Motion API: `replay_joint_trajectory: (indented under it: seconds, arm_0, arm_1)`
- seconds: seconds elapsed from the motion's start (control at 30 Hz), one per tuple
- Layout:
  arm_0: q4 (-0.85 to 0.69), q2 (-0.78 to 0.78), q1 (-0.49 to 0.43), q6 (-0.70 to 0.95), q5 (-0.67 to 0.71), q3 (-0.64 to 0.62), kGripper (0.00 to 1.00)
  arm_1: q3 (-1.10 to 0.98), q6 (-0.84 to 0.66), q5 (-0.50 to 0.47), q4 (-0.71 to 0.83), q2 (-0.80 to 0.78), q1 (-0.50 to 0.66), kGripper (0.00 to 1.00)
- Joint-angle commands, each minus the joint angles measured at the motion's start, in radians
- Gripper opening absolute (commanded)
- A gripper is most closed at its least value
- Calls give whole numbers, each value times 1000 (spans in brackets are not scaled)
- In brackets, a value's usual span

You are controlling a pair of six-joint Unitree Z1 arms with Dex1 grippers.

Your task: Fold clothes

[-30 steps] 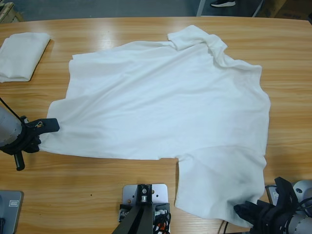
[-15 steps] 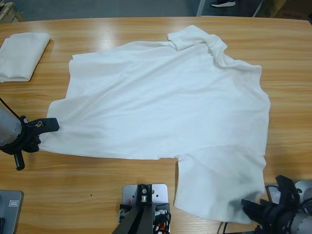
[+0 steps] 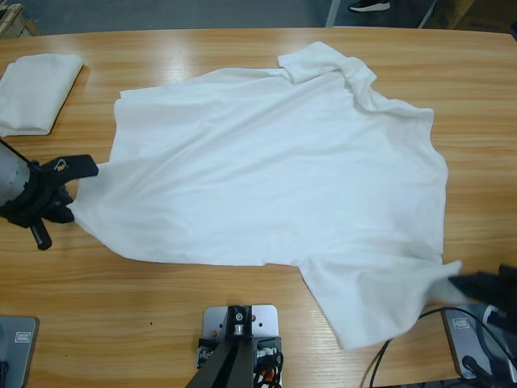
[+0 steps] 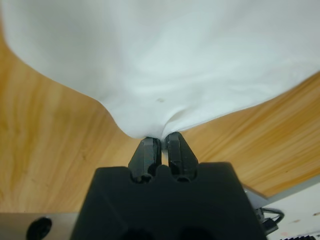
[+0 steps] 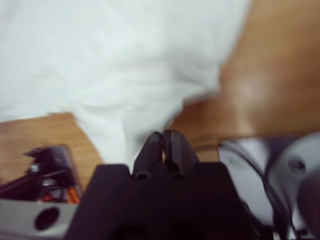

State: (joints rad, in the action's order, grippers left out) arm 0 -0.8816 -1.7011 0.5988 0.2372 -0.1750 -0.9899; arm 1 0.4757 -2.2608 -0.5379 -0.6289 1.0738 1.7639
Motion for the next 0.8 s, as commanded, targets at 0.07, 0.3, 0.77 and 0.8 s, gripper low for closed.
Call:
replay_joint_trajectory:
  seconds: [0.07, 0.3, 0.77, 0.8]
  arm_0:
    - [-33, -6, -32, -34, 26, -42, 0]
    - [-34, -6, -35, -40, 27, -33, 0]
    - [-33, -5, -63, -89, 25, -64, 0]
    - [-33, -6, -71, -92, 25, -73, 0]
  arm_1:
    - [46, 220, -159, -82, -92, -10, 0]
    - [139, 463, -94, -47, -22, -172, 0]
    - [130, 955, 141, 267, 101, -629, 0]
    - [131, 1000, 156, 292, 106, -674, 0]
